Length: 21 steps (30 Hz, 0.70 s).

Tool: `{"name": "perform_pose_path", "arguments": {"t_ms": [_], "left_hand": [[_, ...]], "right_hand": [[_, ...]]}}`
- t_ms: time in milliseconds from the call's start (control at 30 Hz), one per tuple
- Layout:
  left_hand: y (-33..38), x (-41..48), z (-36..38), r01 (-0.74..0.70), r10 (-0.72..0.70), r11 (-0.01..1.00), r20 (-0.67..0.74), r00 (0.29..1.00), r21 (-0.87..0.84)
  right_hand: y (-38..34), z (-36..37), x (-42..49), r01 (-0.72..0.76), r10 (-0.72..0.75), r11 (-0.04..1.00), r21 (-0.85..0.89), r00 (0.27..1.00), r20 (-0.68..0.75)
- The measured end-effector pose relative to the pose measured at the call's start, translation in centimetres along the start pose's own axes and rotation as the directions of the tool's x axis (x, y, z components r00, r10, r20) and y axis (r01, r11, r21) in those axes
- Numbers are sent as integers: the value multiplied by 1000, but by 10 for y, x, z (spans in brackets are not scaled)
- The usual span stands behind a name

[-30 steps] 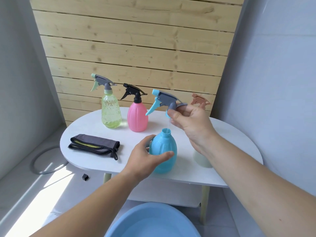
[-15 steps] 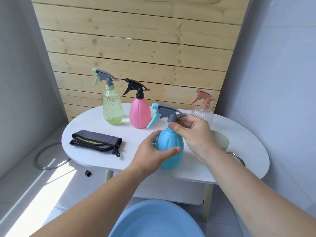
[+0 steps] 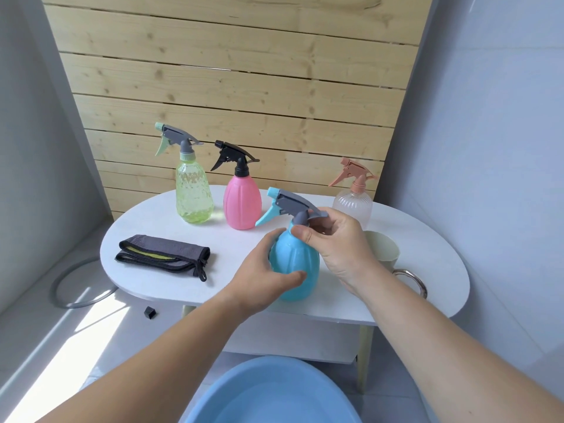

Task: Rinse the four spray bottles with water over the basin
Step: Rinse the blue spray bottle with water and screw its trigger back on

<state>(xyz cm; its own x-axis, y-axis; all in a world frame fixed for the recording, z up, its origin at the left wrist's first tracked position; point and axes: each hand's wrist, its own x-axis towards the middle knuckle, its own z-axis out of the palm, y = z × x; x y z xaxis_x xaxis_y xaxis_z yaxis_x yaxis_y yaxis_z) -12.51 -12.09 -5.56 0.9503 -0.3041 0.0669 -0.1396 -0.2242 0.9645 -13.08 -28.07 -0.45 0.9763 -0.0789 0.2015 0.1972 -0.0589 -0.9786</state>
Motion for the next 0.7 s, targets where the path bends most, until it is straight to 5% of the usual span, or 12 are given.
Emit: {"name": "perform_pose_path", "arguments": {"t_ms": [200,367,533,700], "left_hand": [[-1,3,8,-16,35,988,-115,993,156],[-1,2,6,-31,30,999,33,999,20],[-5,3,11,22,0,987,-134,991,160],[-5,5,13,-2,0,993,16,1000,117]], "right_hand": [[3,-1,3,13,-15,1000,-25,997,-79],[2,1,3,13,-11,1000,28,998,-67],[5,-3,5,6,-2,999,53,997,-71],[4,-4,5,-4,9,998,70,997,-71]]}}
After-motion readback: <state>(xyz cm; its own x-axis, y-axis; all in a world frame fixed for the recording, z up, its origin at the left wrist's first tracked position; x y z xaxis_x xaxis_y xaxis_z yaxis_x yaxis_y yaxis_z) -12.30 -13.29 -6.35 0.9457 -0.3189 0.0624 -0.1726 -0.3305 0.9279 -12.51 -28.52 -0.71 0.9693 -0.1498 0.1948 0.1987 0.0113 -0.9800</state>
